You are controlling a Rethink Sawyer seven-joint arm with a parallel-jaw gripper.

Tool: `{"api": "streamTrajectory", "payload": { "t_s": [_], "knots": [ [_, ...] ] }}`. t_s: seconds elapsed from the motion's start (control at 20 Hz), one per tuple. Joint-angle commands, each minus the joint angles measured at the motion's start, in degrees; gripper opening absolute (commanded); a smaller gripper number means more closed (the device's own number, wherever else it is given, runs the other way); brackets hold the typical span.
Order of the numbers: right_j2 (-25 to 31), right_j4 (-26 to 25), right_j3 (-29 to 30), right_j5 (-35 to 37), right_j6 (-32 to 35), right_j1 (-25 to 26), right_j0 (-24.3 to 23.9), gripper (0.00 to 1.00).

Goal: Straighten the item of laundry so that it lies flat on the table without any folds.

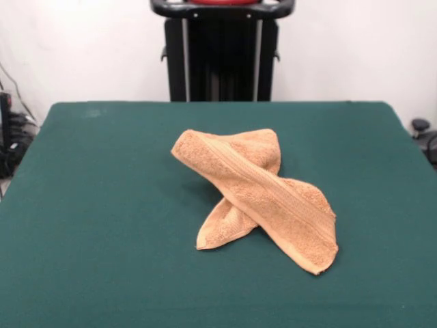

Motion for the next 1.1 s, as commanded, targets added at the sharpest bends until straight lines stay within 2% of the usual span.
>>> {"api": "streamTrajectory", "payload": {
  "t_s": [0.05,0.55,0.8,1.1],
  "knots": [
    [-2.0,-0.8,3.3,9.9,9.9,0.2,0.8,1.0],
    [-1.8,-0.7,0.0,10.8,10.5,3.1,-0.4,1.0],
    [0.8,0.6,-2.3,6.3,8.1,9.3,-3.4,1.0],
    [3.2,1.8,-5.3,1.1,9.0,15.7,-4.2,1.0]
  ]
}}
